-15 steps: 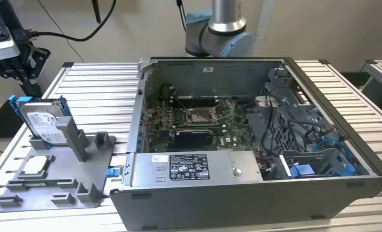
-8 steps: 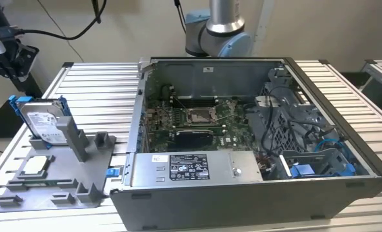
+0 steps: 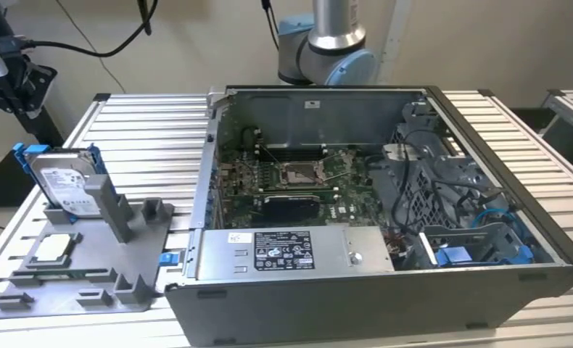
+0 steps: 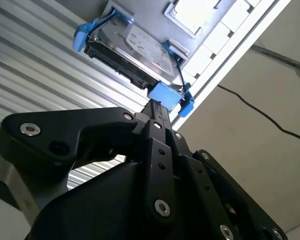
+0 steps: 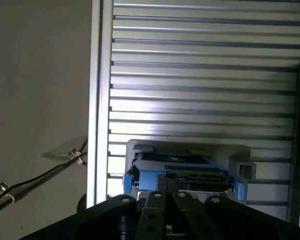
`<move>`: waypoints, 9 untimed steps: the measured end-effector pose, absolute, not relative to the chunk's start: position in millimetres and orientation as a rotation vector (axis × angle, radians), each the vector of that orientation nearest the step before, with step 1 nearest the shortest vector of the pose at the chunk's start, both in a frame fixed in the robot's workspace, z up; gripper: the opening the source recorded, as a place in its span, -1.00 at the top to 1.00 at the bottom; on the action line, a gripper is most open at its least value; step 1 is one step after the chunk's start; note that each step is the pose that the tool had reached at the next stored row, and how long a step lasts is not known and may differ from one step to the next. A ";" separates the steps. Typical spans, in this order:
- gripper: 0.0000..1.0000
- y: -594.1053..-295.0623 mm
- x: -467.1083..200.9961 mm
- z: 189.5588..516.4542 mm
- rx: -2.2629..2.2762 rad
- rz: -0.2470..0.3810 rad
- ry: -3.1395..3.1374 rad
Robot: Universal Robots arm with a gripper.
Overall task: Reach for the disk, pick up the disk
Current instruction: 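Reach for the disk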
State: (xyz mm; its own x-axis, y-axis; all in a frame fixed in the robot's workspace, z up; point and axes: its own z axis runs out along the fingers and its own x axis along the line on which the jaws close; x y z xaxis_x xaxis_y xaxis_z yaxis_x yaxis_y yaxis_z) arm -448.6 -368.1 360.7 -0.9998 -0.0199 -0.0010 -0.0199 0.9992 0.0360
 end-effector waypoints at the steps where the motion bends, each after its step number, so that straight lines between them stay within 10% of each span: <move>1: 1.00 -368.0 -448.6 360.7 -0.031 0.057 3.140; 9: 1.00 -368.0 -449.2 360.7 -0.141 0.057 3.135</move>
State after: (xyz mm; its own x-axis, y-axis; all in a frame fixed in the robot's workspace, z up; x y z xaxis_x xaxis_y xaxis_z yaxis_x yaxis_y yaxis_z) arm -449.2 -368.0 360.7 -0.9960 -0.0896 -0.0049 -0.0897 0.9953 0.0359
